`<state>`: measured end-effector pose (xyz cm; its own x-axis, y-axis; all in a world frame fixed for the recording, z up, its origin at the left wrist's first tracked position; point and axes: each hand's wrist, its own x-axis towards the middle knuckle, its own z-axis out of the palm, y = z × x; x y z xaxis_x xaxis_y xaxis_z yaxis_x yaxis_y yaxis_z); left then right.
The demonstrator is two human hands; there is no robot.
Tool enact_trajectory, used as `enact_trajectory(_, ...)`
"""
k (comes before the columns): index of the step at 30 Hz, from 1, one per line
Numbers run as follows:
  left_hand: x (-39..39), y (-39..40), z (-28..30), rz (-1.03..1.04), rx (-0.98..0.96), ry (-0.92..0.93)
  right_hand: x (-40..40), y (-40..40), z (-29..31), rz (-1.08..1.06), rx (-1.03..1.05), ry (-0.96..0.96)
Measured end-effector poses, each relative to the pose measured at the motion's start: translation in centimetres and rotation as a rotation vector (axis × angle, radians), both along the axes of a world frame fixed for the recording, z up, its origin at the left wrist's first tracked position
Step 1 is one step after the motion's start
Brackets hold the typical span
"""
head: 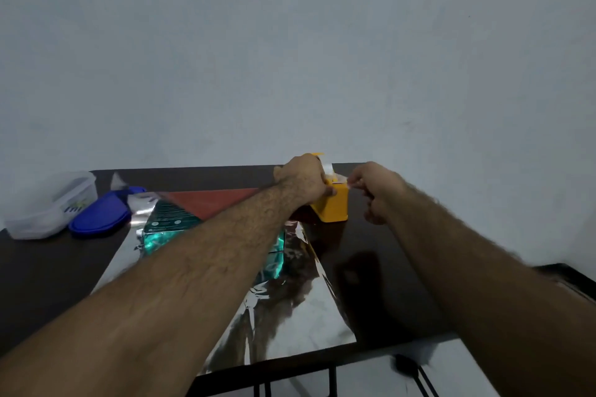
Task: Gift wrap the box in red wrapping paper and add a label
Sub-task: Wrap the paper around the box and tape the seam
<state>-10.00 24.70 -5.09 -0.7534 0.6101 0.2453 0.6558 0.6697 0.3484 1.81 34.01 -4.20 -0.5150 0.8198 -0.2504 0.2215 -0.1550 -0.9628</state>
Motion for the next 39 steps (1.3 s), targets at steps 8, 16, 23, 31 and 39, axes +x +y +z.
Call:
enact_trajectory(8,0.3,-0.9,0.6,-0.05,-0.012,0.018,0.1,-0.4,-6.2,-0.093,0.186,0.104)
enact_trajectory(16,0.5,-1.2,0.7,-0.064,-0.01,0.023,0.1,-1.3,-8.2,-0.07,0.485,-0.139)
enact_trajectory(23,-0.3,-3.9,2.0,-0.2,0.377,-0.322,1.7,-1.7,-7.0,0.0,0.908,0.156)
enact_trajectory(31,-0.3,-13.0,6.8,-0.442,0.355,-0.325,0.6,-5.8,-0.3,0.216,1.415,-0.044)
enact_trajectory(39,-0.7,-20.6,7.7,-0.285,0.277,-0.228,-0.5,-12.4,3.8,0.4,1.681,-0.134)
